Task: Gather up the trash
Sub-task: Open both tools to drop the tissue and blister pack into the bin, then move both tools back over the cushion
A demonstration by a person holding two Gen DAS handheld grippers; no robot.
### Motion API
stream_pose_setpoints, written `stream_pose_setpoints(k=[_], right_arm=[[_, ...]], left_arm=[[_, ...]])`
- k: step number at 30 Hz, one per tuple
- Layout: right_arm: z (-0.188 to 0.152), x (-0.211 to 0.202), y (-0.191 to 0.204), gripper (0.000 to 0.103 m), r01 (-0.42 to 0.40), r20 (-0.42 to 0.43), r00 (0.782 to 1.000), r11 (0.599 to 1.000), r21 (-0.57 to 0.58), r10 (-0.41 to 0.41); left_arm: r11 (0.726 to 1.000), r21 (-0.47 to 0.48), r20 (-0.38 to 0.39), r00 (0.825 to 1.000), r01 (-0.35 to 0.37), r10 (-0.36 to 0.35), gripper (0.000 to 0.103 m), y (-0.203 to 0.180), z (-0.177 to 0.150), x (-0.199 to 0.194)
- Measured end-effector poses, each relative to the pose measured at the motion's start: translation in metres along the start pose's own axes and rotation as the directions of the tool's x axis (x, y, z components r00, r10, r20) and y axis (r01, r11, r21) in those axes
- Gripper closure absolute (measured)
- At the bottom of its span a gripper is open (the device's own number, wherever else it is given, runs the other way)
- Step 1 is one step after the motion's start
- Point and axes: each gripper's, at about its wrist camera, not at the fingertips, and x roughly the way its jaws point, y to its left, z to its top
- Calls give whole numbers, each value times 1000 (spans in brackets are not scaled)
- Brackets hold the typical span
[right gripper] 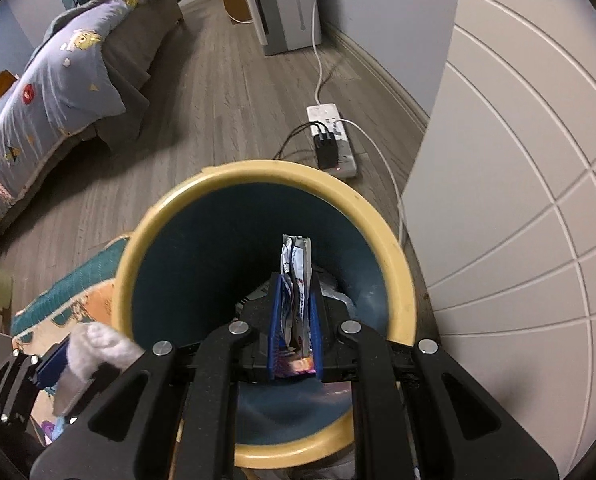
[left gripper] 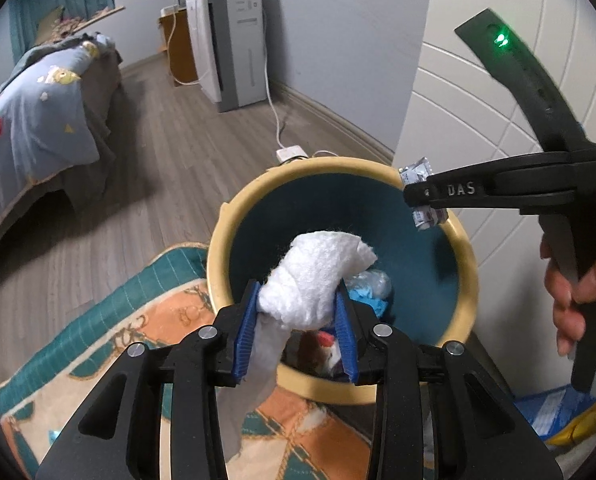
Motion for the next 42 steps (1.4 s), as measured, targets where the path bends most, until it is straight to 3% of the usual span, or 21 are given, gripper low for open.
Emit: stream_pose_setpoints(k=[5,10,12,13,18,20,23,33,42], right_arm=[[7,0,7,90,-52,26,998,999,13,52],[11,-5,17,87,-128,61,990,991,24,126],[13,-7,18,60,-157,75,985,987,35,154],[13,-8,18,42,-166,85,983,985,39,162],[13,-13,22,31,-146,111,983,989,12,144],[13,-12,20,17,-132,114,985,991,9,130],[13,-12,16,7,-110,118,987,994,12,107],[2,-14,28,6,-16,70,997,999,-39,18],[-9,-51,85,6,19,98,995,982,-189,-1]], left_arm=[[999,16,27,999,-28,27,62,5,9,3],[999,-25,50,998,-22,23,49,15,11,2],[999,-31,56,998,-6,7,39,17,9,2],[999,-33,61,998,-8,10,37,18,7,1],[998,-53,69,997,-16,20,18,24,1,0],[998,-59,73,997,-25,29,9,25,-1,-1],[996,-73,74,996,-53,59,7,29,-8,-4],[986,-126,53,992,-108,115,6,49,-27,-39],[960,-186,76,971,-209,226,6,82,-52,-125]])
